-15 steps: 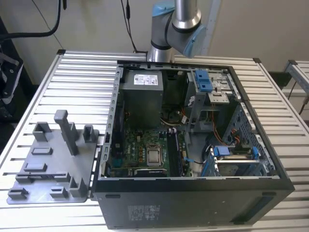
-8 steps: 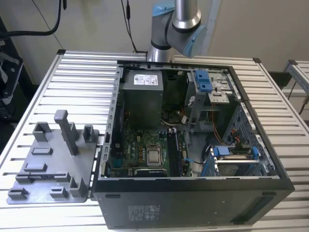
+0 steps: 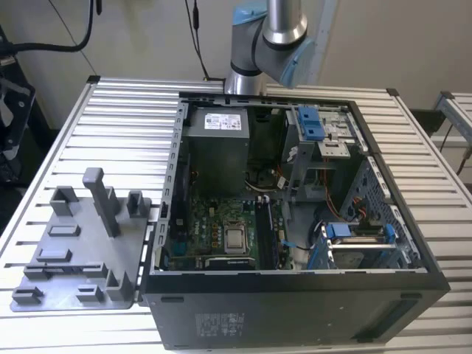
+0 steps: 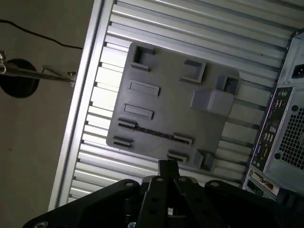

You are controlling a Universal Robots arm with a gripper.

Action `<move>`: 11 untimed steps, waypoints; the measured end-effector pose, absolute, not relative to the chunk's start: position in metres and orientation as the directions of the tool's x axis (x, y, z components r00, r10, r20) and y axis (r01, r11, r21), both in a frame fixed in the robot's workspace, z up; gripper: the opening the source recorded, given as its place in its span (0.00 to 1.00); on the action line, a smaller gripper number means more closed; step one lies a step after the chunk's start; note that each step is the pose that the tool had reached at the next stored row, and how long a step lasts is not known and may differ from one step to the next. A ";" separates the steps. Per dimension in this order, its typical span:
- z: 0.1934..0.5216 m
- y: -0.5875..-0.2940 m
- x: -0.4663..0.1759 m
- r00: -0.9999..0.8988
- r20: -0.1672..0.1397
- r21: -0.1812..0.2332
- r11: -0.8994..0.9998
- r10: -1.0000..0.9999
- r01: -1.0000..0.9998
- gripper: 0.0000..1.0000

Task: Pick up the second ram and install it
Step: 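Pick up the second ram and move it above second insertion slot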

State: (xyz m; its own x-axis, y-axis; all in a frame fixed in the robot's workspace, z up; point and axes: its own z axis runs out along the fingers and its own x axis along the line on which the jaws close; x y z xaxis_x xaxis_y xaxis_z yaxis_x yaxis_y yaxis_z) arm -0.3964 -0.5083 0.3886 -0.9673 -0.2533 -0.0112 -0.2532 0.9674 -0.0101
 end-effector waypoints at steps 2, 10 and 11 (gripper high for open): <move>0.389 -0.508 -0.396 -0.962 -0.011 -0.013 0.962 -0.274 -0.274 0.11; 0.389 -0.508 -0.396 -0.934 -0.008 -0.021 0.934 -0.356 -0.356 0.11; 0.389 -0.508 -0.396 -0.930 -0.008 -0.021 0.930 -0.367 -0.367 0.11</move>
State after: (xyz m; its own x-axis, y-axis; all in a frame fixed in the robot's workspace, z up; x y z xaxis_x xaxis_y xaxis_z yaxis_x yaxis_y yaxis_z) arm -0.3965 -0.5083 0.3886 -0.9302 -0.3671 -0.0076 -0.3669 0.9300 -0.0214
